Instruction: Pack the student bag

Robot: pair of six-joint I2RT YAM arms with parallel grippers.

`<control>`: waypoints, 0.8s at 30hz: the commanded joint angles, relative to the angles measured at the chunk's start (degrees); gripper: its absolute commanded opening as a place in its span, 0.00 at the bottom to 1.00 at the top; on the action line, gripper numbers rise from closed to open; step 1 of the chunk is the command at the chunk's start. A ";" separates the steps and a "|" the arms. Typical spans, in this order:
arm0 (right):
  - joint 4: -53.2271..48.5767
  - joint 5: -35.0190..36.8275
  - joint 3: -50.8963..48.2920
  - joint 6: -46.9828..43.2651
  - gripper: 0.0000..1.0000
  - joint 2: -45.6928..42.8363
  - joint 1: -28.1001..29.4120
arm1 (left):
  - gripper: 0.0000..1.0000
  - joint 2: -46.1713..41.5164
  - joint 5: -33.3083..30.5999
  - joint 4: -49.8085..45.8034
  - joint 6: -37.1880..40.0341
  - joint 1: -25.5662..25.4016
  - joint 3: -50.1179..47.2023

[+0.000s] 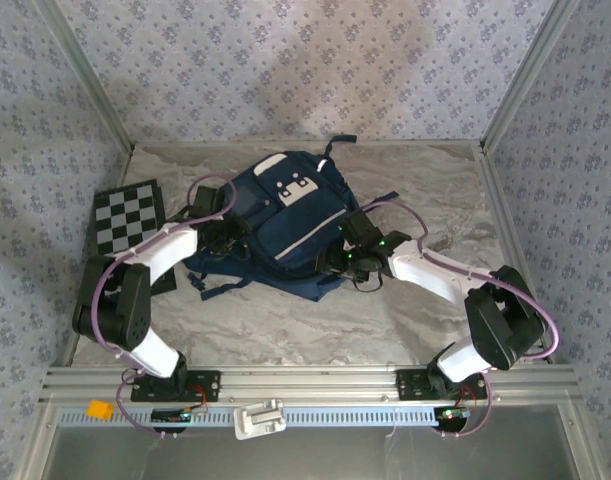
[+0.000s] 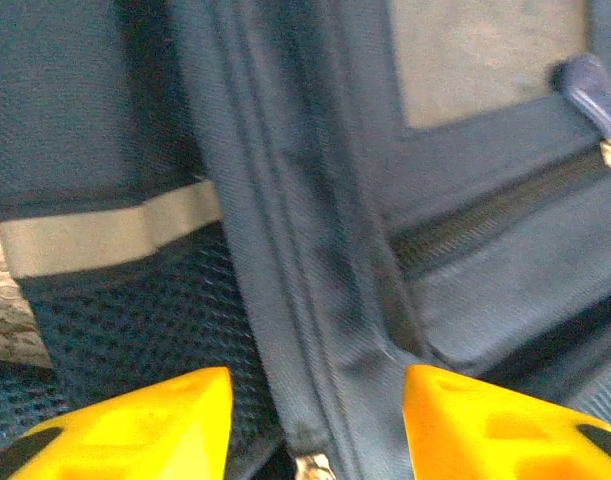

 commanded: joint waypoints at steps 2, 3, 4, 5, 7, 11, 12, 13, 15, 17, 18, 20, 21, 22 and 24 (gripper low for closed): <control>-0.14 -0.58 -0.89 0.61 0.61 1.10 -0.52 | 0.40 4.09 -0.78 0.13 -0.77 0.43 3.64; -0.09 -0.55 -1.00 0.63 0.61 1.20 -0.60 | 0.40 4.83 -0.83 -0.06 -0.92 0.41 4.13; -0.01 -0.58 -1.18 0.68 0.61 1.17 -0.69 | 0.40 5.37 -0.96 0.32 -1.18 0.52 4.32; 0.06 -0.58 -1.28 0.65 0.61 1.17 -0.76 | 0.40 5.82 -1.04 0.77 -1.44 0.46 4.48; 0.31 -0.60 -1.46 0.63 0.61 1.30 -0.95 | 0.40 7.20 -0.41 1.57 -2.04 0.46 5.14; 0.48 -0.93 -1.51 0.53 0.61 1.70 -1.30 | 0.35 8.97 2.74 6.35 -4.02 0.28 5.13; 0.46 -0.84 -1.48 0.46 0.61 1.70 -1.35 | 0.33 9.08 3.05 7.09 -4.41 0.09 5.21; 0.40 -0.68 -1.55 0.42 0.61 1.70 -1.42 | 0.29 9.15 3.07 7.09 -4.62 -0.09 5.50; 0.27 -0.58 -1.46 0.17 0.61 1.70 -1.69 | 0.23 9.02 3.15 7.16 -4.81 -0.35 5.99; 0.18 -0.42 -1.42 -0.09 0.61 1.45 -1.92 | 0.13 8.65 3.58 7.60 -4.90 -0.74 5.93; 0.22 -0.31 -1.45 -0.31 0.61 1.42 -2.05 | 0.09 8.47 3.99 7.78 -4.90 -1.01 5.96; 0.08 0.21 -1.30 -0.70 0.61 1.08 -2.31 | 0.01 7.98 4.72 7.66 -5.24 -1.41 5.80; 0.04 0.30 -1.16 -0.94 0.61 0.99 -2.57 | 0.00 7.58 4.95 7.81 -5.55 -1.57 5.43; -0.05 0.25 -0.95 -1.40 0.61 0.84 -2.90 | 0.00 6.92 5.25 8.11 -5.96 -1.67 4.93; -0.53 0.30 -0.30 -2.53 0.61 0.80 -3.70 | 0.00 5.33 5.69 9.28 -6.93 -1.81 3.40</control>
